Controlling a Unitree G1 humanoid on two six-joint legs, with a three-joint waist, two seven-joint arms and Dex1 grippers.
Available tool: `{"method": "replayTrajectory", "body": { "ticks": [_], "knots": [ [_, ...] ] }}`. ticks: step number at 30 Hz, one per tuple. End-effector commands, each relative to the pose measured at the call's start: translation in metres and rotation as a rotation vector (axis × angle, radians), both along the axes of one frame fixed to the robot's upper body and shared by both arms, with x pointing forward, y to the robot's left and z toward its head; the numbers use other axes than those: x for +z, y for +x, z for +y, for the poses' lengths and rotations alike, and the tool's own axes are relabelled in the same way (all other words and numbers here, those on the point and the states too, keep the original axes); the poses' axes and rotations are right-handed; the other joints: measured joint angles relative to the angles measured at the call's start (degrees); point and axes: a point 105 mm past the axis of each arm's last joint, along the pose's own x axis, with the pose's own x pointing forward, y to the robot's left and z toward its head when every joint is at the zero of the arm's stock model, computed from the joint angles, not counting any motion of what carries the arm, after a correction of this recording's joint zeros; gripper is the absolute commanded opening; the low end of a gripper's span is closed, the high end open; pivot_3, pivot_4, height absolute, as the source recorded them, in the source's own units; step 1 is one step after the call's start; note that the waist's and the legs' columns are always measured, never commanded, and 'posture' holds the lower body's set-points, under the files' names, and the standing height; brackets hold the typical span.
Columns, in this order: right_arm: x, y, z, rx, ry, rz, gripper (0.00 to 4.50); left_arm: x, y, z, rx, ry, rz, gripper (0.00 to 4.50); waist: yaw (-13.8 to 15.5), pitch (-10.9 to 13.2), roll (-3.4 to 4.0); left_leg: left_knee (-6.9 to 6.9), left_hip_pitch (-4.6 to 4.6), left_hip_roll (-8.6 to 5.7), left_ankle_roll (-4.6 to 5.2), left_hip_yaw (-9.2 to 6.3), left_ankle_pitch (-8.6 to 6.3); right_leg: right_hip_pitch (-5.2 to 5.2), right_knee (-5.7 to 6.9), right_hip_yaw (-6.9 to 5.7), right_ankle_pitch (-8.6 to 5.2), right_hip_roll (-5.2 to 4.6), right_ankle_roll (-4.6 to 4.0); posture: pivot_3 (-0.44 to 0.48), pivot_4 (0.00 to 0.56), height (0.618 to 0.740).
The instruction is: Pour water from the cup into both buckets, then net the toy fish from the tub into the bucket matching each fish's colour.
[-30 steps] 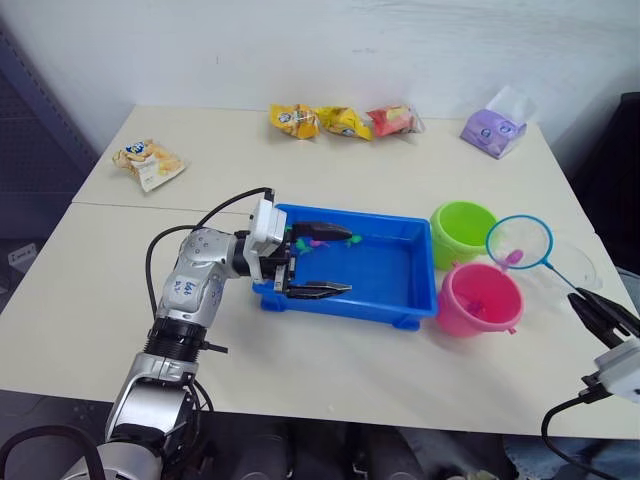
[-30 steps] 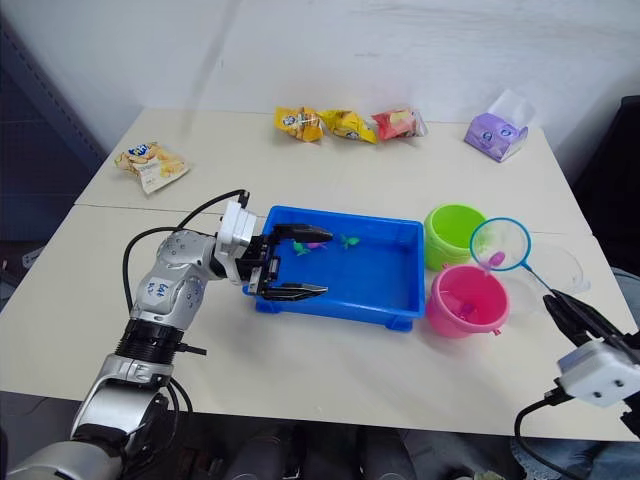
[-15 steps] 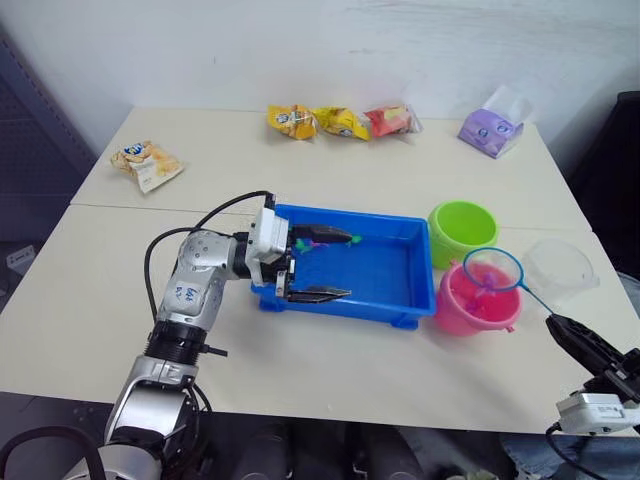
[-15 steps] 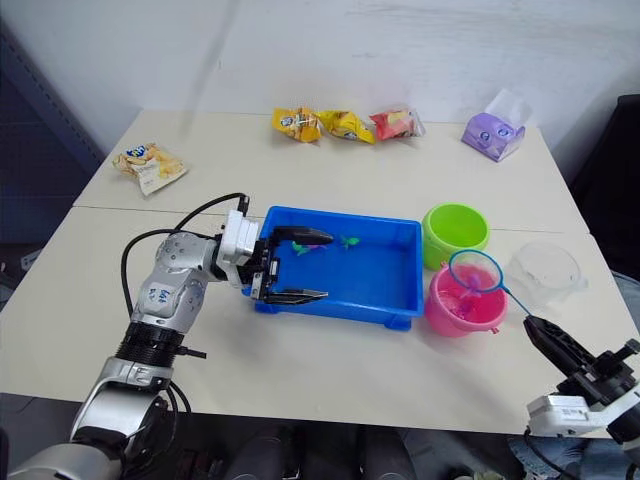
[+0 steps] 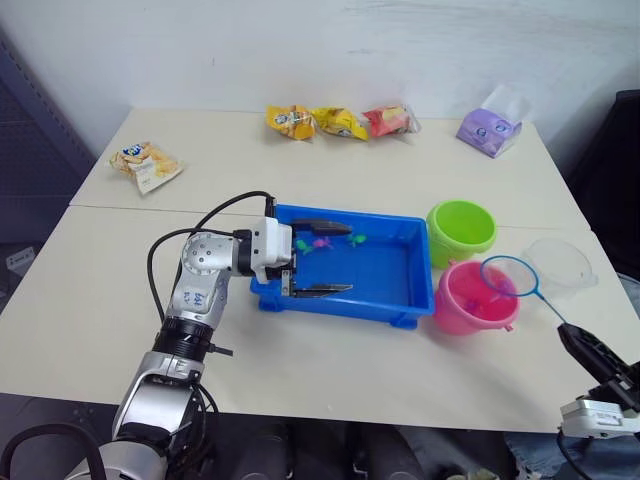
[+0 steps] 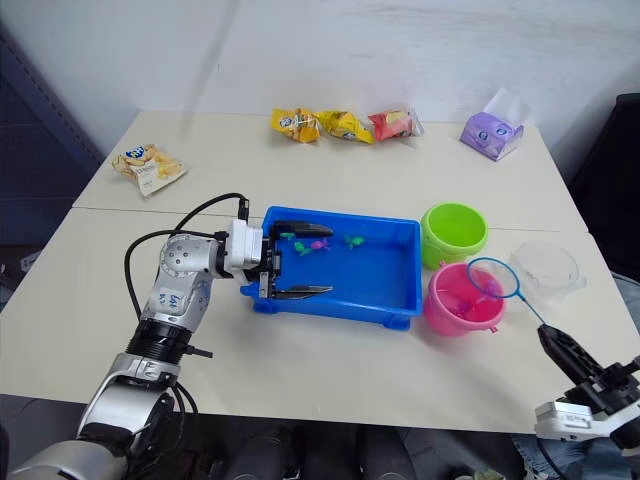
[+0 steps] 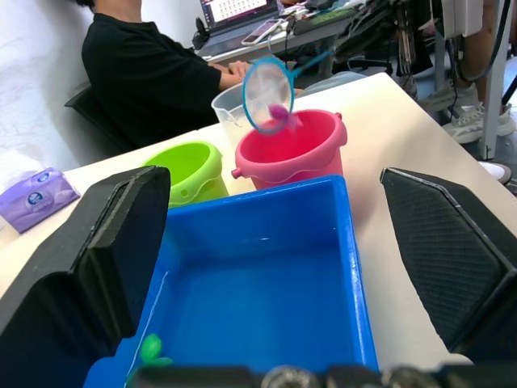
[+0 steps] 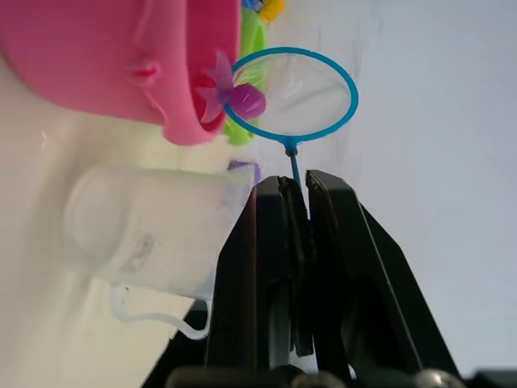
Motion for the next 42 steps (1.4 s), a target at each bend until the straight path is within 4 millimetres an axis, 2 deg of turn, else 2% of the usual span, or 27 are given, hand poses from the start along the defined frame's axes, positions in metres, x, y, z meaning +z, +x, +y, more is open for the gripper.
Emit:
{"method": "replayTrajectory", "body": {
  "ticks": [1, 7, 9, 10, 11, 15, 17, 23, 24, 25, 27, 30, 33, 34, 37, 38, 40, 42],
  "knots": [
    [0.028, 0.006, 0.009, 0.042, -0.003, -0.106, 0.0, 0.009, -0.003, -0.003, -0.028, -0.019, -0.006, 4.49, -0.1, 0.0, 0.01, 0.0, 0.01, 0.0, 0.0, 0.0, 0.0, 0.0, 0.01, 0.01, 0.0, 0.0, 0.0, 0.0, 0.15, 0.74],
    [0.016, 0.01, 0.007, -0.016, 0.021, -0.104, 0.0, 0.008, -0.006, -0.002, -0.032, -0.023, 0.039, 4.49, 0.1, 0.0, -0.02, 0.0, -0.02, 0.01, 0.01, -0.02, 0.0, 0.01, -0.01, -0.01, 0.0, 0.01, 0.0, 0.0, 0.15, 0.74],
    [-0.02, 0.01, 0.013, 0.016, 0.037, 0.04, 0.0, 0.01, -0.007, -0.003, -0.032, -0.049, 0.082, 4.49, 0.1, 0.0, -0.04, 0.0, -0.03, 0.01, 0.01, -0.02, 0.0, 0.01, -0.02, -0.01, 0.0, -0.01, 0.01, 0.0, 0.15, 0.74],
    [-0.027, 0.008, 0.014, 0.025, 0.034, 0.065, 0.0, 0.008, -0.009, -0.005, -0.042, -0.036, 0.092, 4.49, 0.1, 0.0, -0.04, 0.03, -0.03, 0.01, 0.01, -0.02, 0.0, 0.02, -0.02, -0.01, 0.0, -0.01, 0.01, 0.0, 0.15, 0.74],
    [-0.025, 0.008, 0.014, 0.026, 0.037, 0.046, 0.0, 0.006, -0.011, -0.005, -0.053, -0.018, 0.1, 4.49, 0.1, 0.0, -0.03, 0.03, -0.02, 0.01, 0.02, -0.02, 0.0, 0.02, -0.02, 0.0, 0.0, -0.01, 0.01, 0.0, 0.15, 0.74],
    [0.025, 0.012, 0.012, 0.038, -0.032, -0.147, 0.0, 0.006, -0.012, -0.002, -0.05, -0.011, 0.138, 4.49, -0.1, -0.1, 0.21, -0.01, -0.03, 0.0, 0.01, 0.01, 0.0, -0.05, 0.03, 0.03, -0.02, 0.0, -0.01, 0.0, 0.15, 0.74],
    [0.037, 0.01, 0.012, 0.053, -0.053, -0.179, 0.0, 0.005, -0.013, -0.001, -0.051, -0.006, 0.155, 4.49, -0.3, -0.1, 0.19, 0.01, 0.03, 0.01, 0.0, 0.1, 0.0, -0.05, 0.09, 0.13, -0.01, 0.03, 0.01, 0.0, 0.15, 0.74],
    [0.024, 0.005, 0.005, 0.037, -0.053, -0.123, 0.0, 0.004, -0.014, 0.001, -0.047, 0.006, 0.163, 4.49, 0.1, -0.1, 0.1, -0.05, 0.02, 0.07, -0.08, 0.05, 0.03, -0.05, 0.04, 0.12, -0.01, 0.13, 0.0, 0.0, 0.15, 0.74],
    [0.018, 0.004, 0.002, 0.021, -0.046, -0.107, 0.0, 0.004, -0.014, 0.001, -0.046, 0.008, 0.164, 4.49, 0.1, -0.1, 0.1, -0.05, -0.01, 0.06, -0.07, 0.05, 0.03, -0.08, 0.03, 0.12, -0.02, 0.11, 0.0, 0.0, 0.15, 0.74],
    [0.0, 0.003, 0.0, 0.008, -0.028, -0.053, 0.0, 0.003, -0.014, 0.0, -0.047, 0.01, 0.164, 4.49, 0.1, -0.1, 0.06, -0.04, -0.01, 0.06, -0.07, 0.05, 0.03, -0.07, 0.02, 0.12, -0.02, 0.1, 0.0, 0.0, 0.15, 0.74],
    [-0.014, 0.0, -0.001, 0.0, -0.015, -0.017, 0.0, 0.001, -0.014, 0.0, -0.054, 0.028, 0.159, 4.49, 0.1, -0.1, -0.03, -0.01, 0.0, 0.06, -0.07, 0.05, 0.03, -0.03, -0.01, 0.11, -0.01, 0.1, 0.01, 0.0, 0.15, 0.74],
    [0.017, 0.003, 0.001, -0.011, -0.038, -0.174, 0.0, 0.004, -0.012, 0.003, -0.039, 0.018, 0.153, 4.49, 0.1, -0.2, 0.1, -0.05, -0.01, 0.03, -0.07, 0.07, 0.03, -0.08, 0.01, 0.13, -0.02, 0.06, 0.0, 0.0, 0.15, 0.74],
    [0.006, -0.001, 0.001, -0.006, -0.004, -0.126, 0.0, 0.003, -0.011, 0.002, -0.032, 0.015, 0.152, 4.49, -0.3, -0.2, 0.05, -0.05, 0.04, 0.07, -0.09, 0.11, 0.04, -0.07, 0.06, 0.2, -0.02, 0.13, -0.01, 0.0, 0.15, 0.74],
    [0.01, -0.001, 0.002, -0.001, -0.008, -0.147, 0.0, 0.001, -0.012, 0.002, -0.035, 0.025, 0.148, 4.49, -0.2, -0.2, 0.05, -0.03, 0.06, 0.08, -0.1, 0.11, 0.05, -0.06, 0.08, 0.2, -0.02, 0.13, 0.0, 0.0, 0.15, 0.74],
    [0.038, -0.001, 0.005, -0.011, -0.02, -0.27, 0.0, 0.003, -0.012, 0.003, -0.028, 0.012, 0.148, 4.49, -0.1, -0.2, 0.06, -0.05, 0.05, 0.07, -0.1, 0.11, 0.05, -0.08, 0.1, 0.21, -0.02, 0.13, 0.0, 0.0, 0.15, 0.74],
    [0.04, 0.0, 0.004, -0.019, -0.016, -0.277, 0.0, 0.003, -0.011, 0.003, -0.027, 0.012, 0.148, 4.49, -0.1, -0.2, 0.06, -0.06, 0.04, 0.07, -0.11, 0.11, 0.05, -0.09, 0.09, 0.21, -0.02, 0.13, 0.0, 0.0, 0.15, 0.74],
    [0.028, 0.003, 0.004, -0.03, 0.005, -0.229, 0.0, 0.002, -0.011, 0.002, -0.025, 0.012, 0.149, 4.49, -0.1, -0.2, -0.03, -0.04, 0.04, 0.07, -0.11, 0.11, 0.05, -0.08, 0.08, 0.21, -0.02, 0.13, 0.0, 0.0, 0.15, 0.74],
    [-0.001, 0.004, 0.004, -0.036, 0.023, -0.118, 0.0, 0.001, -0.011, 0.001, -0.028, 0.009, 0.151, 4.49, 0.0, -0.2, -0.1, -0.04, 0.04, 0.07, -0.11, 0.1, 0.05, -0.07, 0.08, 0.19, -0.02, 0.13, 0.0, 0.0, 0.15, 0.74]
  ]
}}
